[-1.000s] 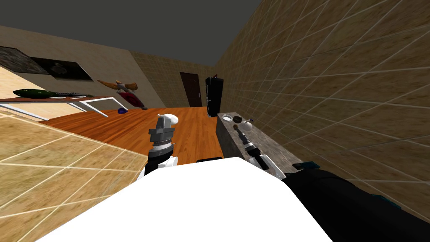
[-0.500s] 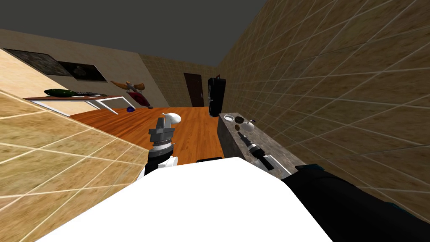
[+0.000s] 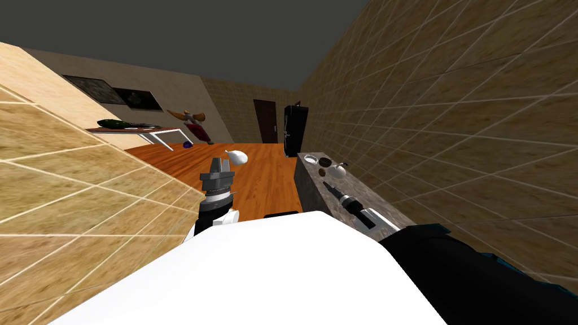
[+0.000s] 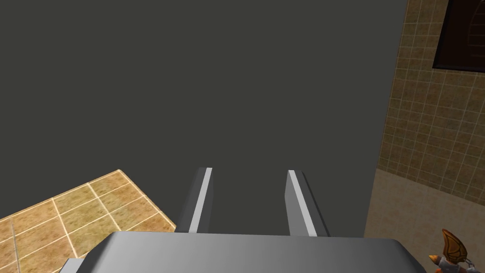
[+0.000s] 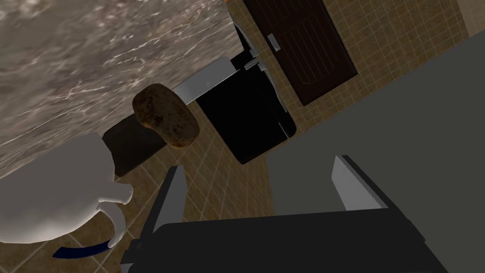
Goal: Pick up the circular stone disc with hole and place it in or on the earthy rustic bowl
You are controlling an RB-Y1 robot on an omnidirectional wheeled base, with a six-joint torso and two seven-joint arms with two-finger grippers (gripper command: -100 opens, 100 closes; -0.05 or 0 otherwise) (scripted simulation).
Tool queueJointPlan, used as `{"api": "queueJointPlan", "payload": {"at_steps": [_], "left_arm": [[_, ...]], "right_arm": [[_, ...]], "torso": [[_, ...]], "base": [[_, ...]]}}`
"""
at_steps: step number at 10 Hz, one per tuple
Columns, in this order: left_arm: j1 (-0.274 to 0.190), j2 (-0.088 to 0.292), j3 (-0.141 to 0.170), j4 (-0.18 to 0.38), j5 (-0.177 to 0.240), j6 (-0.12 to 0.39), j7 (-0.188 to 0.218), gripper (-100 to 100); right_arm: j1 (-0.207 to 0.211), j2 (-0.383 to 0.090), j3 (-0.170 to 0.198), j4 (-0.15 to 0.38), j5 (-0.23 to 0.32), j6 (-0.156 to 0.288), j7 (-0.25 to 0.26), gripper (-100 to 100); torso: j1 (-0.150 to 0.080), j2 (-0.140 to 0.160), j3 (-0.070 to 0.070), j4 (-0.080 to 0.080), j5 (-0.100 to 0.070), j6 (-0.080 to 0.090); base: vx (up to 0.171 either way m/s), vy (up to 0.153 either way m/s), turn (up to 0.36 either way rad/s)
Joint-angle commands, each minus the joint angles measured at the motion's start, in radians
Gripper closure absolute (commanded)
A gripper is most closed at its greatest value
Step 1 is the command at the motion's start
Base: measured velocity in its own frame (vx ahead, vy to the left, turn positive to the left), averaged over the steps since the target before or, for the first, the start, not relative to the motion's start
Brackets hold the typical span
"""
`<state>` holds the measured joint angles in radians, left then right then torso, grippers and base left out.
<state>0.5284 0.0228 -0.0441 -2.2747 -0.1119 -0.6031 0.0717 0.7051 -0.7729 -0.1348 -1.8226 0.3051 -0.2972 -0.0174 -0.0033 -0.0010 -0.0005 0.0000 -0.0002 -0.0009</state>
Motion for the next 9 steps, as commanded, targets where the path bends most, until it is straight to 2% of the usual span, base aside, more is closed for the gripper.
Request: {"api": "queueJointPlan", "payload": {"at_steps": [1, 4, 5, 7, 8, 9], "left_arm": [[0.0, 0.0, 0.0, 0.0, 0.0, 0.0, 0.0, 0], [0.0, 0.0, 0.0, 0.0, 0.0, 0.0, 0.0, 0], [0.0, 0.0, 0.0, 0.0, 0.0, 0.0, 0.0, 0], [0.0, 0.0, 0.0, 0.0, 0.0, 0.0, 0.0, 0], [0.0, 0.0, 0.0, 0.0, 0.0, 0.0, 0.0, 0], [0.0, 0.0, 0.0, 0.0, 0.0, 0.0, 0.0, 0]], "right_arm": [[0.004, -0.028, 0.001, 0.017, 0.01, 0.009, 0.006, -100], [0.017, -0.128, 0.003, 0.101, 0.046, 0.034, 0.026, -100], [0.017, -0.137, 0.003, 0.104, 0.046, 0.034, 0.026, -100], [0.021, -0.201, 0.007, 0.156, 0.068, 0.047, 0.04, -100], [0.021, -0.201, 0.007, 0.156, 0.068, 0.047, 0.04, -100], [0.022, -0.23, 0.01, 0.18, 0.077, 0.051, 0.047, -100]], "torso": [[0.0, 0.0, 0.0, 0.0, 0.0, 0.0], [-0.001, -0.002, -0.001, 0.0, 0.0, 0.0], [-0.001, -0.002, -0.001, 0.0, 0.0, 0.0], [-0.002, -0.003, -0.002, -0.001, 0.0, -0.001], [-0.002, -0.005, -0.003, -0.001, 0.0, -0.001], [-0.003, -0.004, -0.003, -0.001, 0.0, 0.0]], "base": [[-0.002, 0.002, 0.057], [0.011, 0.006, 0.127], [0.015, 0.004, 0.051], [0.026, 0.007, 0.117], [0.026, 0.001, 0.053], [0.032, 0.003, 0.066]]}}
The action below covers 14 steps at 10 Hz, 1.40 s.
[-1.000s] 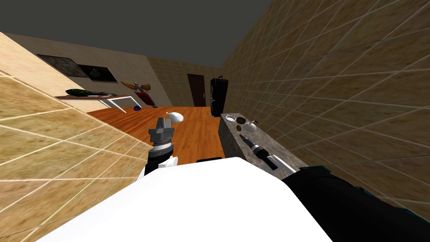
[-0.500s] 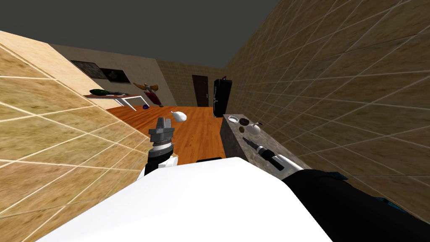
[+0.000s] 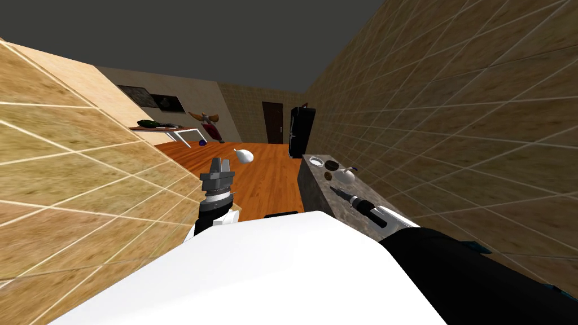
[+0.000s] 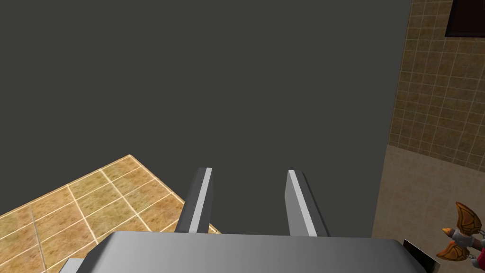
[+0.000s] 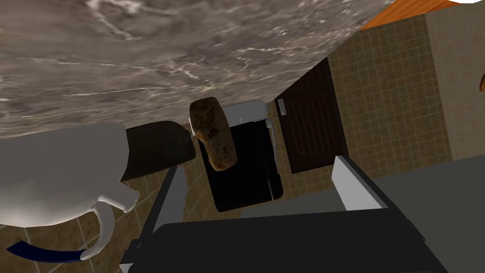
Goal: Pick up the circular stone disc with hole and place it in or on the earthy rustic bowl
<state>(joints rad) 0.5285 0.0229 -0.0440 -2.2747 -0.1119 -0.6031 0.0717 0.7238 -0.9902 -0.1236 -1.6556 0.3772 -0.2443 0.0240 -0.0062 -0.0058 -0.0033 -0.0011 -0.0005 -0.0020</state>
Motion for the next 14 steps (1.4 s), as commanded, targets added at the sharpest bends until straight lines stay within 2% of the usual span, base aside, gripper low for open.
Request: {"api": "queueJointPlan", "payload": {"at_steps": [1, 6, 9, 10, 11, 12, 14], "left_arm": [[0.0, 0.0, 0.0, 0.0, 0.0, 0.0, 0.0, 0], [0.0, 0.0, 0.0, 0.0, 0.0, 0.0, 0.0, 0], [0.0, 0.0, 0.0, 0.0, 0.0, 0.0, 0.0, 0], [0.0, 0.0, 0.0, 0.0, 0.0, 0.0, 0.0, 0], [0.0, 0.0, 0.0, 0.0, 0.0, 0.0, 0.0, 0], [0.0, 0.0, 0.0, 0.0, 0.0, 0.0, 0.0, 0], [0.0, 0.0, 0.0, 0.0, 0.0, 0.0, 0.0, 0]], "right_arm": [[0.003, -0.039, 0.003, 0.036, 0.014, 0.002, 0.013, -100], [-0.007, -0.146, 0.031, 0.139, 0.051, 0.01, 0.055, -100], [-0.025, -0.178, 0.055, 0.184, 0.063, 0.001, 0.082, -100], [-0.026, -0.172, 0.054, 0.176, 0.061, 0.007, 0.073, -100], [-0.028, -0.173, 0.055, 0.178, 0.062, 0.006, 0.075, 0], [-0.041, -0.172, 0.064, 0.195, 0.052, 0.039, 0.058, -100], [-0.054, -0.172, 0.072, 0.213, 0.042, 0.072, 0.041, -100]], "torso": [[0.0, 0.0, 0.0, 0.0, 0.0, 0.0], [0.0, -0.003, -0.002, -0.001, 0.0, 0.0], [0.0, -0.006, -0.004, -0.001, 0.0, 0.0], [0.0, -0.007, -0.004, -0.002, 0.0, 0.0], [0.0, -0.004, -0.002, -0.001, 0.0, 0.0], [0.0, 0.0, 0.0, 0.0, 0.0, 0.001], [-0.001, 0.011, 0.006, 0.002, 0.0, 0.0]], "base": [[0.04, 0.007, 0.128], [0.074, 0.001, 0.108], [0.126, -0.007, 0.084], [0.065, -0.005, 0.023], [0.012, -0.001, -0.001], [-0.088, -0.021, 0.357], [-0.176, -0.026, 0.297]]}}
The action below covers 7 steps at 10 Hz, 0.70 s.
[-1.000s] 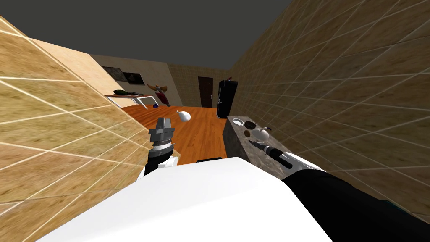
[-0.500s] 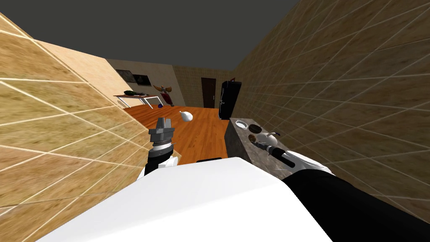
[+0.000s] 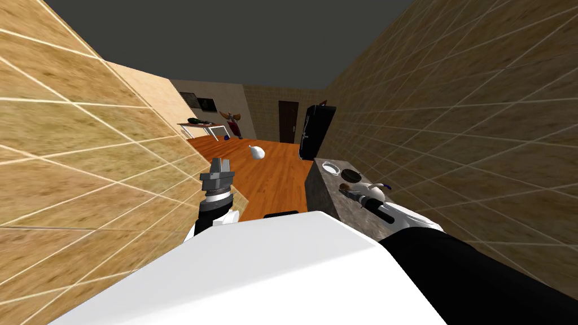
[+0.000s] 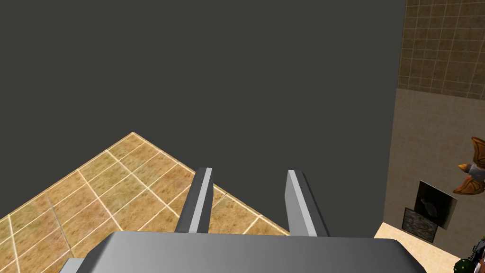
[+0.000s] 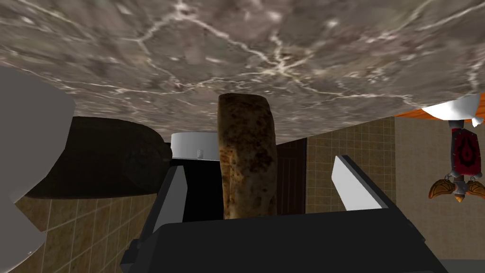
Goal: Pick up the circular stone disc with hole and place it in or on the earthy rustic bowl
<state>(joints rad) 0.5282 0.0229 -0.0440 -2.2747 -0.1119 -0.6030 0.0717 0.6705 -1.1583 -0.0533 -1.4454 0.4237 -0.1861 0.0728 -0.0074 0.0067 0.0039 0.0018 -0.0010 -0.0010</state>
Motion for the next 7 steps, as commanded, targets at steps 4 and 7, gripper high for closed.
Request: {"api": "queueJointPlan", "payload": {"at_steps": [4, 7], "left_arm": [[0.0, 0.0, 0.0, 0.0, 0.0, 0.0, 0.0, 0], [0.0, 0.0, 0.0, 0.0, 0.0, 0.0, 0.0, 0]], "right_arm": [[-0.028, -0.002, 0.019, 0.038, -0.025, 0.079, -0.042, -100], [-0.032, -0.003, 0.022, 0.045, -0.032, 0.102, -0.054, -100]], "torso": [[0.0, -0.002, -0.001, 0.0, 0.0, 0.0], [0.001, -0.002, -0.001, 0.0, 0.0, 0.0]], "base": [[-0.134, -0.011, 0.246], [-0.105, 0.009, 0.177]]}}
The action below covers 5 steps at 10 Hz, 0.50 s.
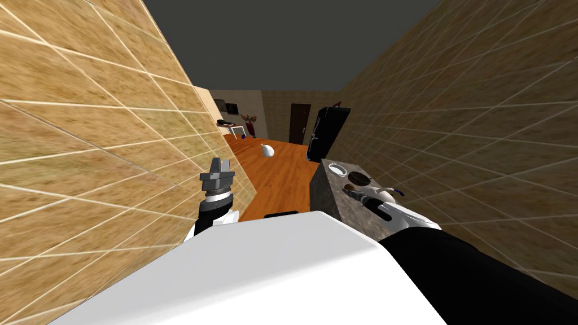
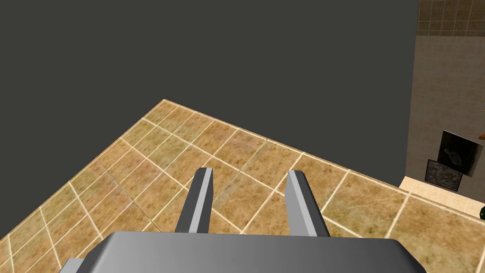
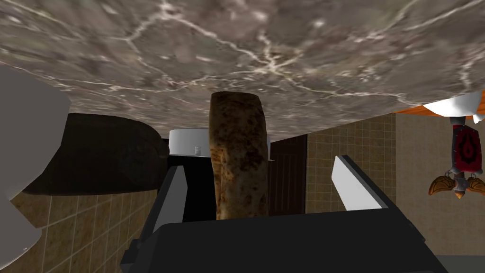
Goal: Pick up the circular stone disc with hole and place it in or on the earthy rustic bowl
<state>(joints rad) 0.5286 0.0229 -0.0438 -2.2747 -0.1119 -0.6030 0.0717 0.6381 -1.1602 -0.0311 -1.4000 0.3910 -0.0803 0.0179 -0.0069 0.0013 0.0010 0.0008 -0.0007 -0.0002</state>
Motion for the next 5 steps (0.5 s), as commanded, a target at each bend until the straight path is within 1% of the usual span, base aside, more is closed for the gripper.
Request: {"api": "queueJointPlan", "payload": {"at_steps": [1, 5], "left_arm": [[0.0, 0.0, 0.0, 0.0, 0.0, 0.0, 0.0, 0], [0.0, 0.0, 0.0, 0.0, 0.0, 0.0, 0.0, 0]], "right_arm": [[0.0, 0.0, 0.0, 0.0, 0.0, 0.0, 0.0, 100], [-0.001, 0.0, -0.002, 0.0, -0.001, 0.001, -0.001, 100]], "torso": [[0.0, 0.0, 0.0, 0.0, 0.0, 0.0], [-0.002, -0.007, -0.005, -0.003, -0.002, -0.001]], "base": [[-0.01, 0.001, -0.01], [-0.001, -0.002, -0.003]]}}
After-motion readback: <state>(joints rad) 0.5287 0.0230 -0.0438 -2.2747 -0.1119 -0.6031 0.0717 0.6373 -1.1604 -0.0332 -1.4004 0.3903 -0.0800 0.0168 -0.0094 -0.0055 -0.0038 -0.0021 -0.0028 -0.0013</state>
